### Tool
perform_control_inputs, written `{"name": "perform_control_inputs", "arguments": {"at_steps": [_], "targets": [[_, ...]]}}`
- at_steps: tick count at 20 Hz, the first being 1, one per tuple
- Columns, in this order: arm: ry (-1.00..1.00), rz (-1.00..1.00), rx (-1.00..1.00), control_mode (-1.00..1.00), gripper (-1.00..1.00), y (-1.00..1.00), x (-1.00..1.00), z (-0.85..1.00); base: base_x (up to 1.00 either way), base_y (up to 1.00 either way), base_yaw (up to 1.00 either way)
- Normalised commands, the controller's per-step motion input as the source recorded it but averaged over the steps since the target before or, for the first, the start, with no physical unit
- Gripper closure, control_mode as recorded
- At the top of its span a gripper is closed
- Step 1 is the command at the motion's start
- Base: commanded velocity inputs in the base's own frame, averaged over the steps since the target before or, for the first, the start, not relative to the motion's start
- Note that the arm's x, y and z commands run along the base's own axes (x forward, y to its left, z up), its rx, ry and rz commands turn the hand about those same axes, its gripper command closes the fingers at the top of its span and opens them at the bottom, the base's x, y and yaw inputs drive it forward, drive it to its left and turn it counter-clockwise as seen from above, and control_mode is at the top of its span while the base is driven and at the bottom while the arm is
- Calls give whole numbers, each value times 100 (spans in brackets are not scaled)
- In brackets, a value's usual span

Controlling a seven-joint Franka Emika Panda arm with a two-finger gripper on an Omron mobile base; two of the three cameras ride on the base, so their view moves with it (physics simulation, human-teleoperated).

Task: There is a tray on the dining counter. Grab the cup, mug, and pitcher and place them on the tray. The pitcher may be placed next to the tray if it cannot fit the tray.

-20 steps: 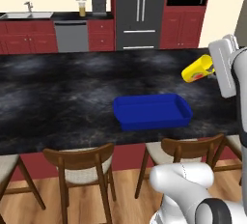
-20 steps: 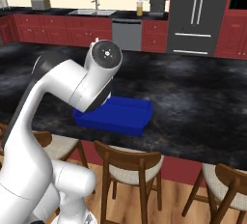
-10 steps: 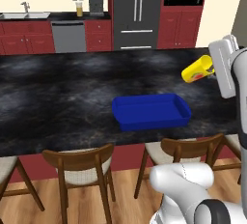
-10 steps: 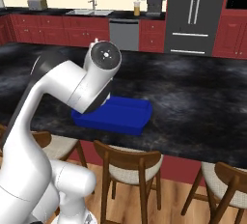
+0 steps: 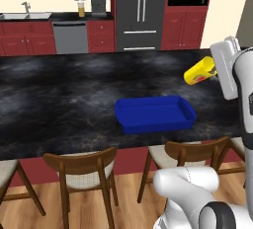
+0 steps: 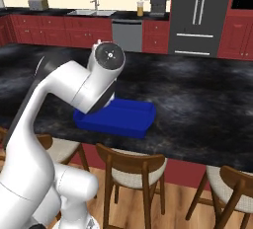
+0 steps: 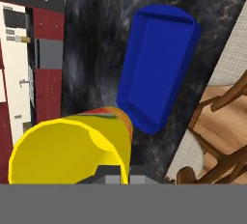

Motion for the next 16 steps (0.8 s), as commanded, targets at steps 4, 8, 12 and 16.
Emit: {"name": "perform_control_inputs", "arguments": {"at_steps": [4, 8, 12, 16], "targets": [[4, 2, -10, -100, 100, 0, 52, -9, 0, 0, 0], [1, 5, -15, -100, 100, 0, 44, -21, 0, 0, 0], [0, 8, -16, -100, 100, 0, 24, -23, 0, 0, 0], [0, 10, -14, -100, 100, 11, 13, -20, 0, 0, 0]]}}
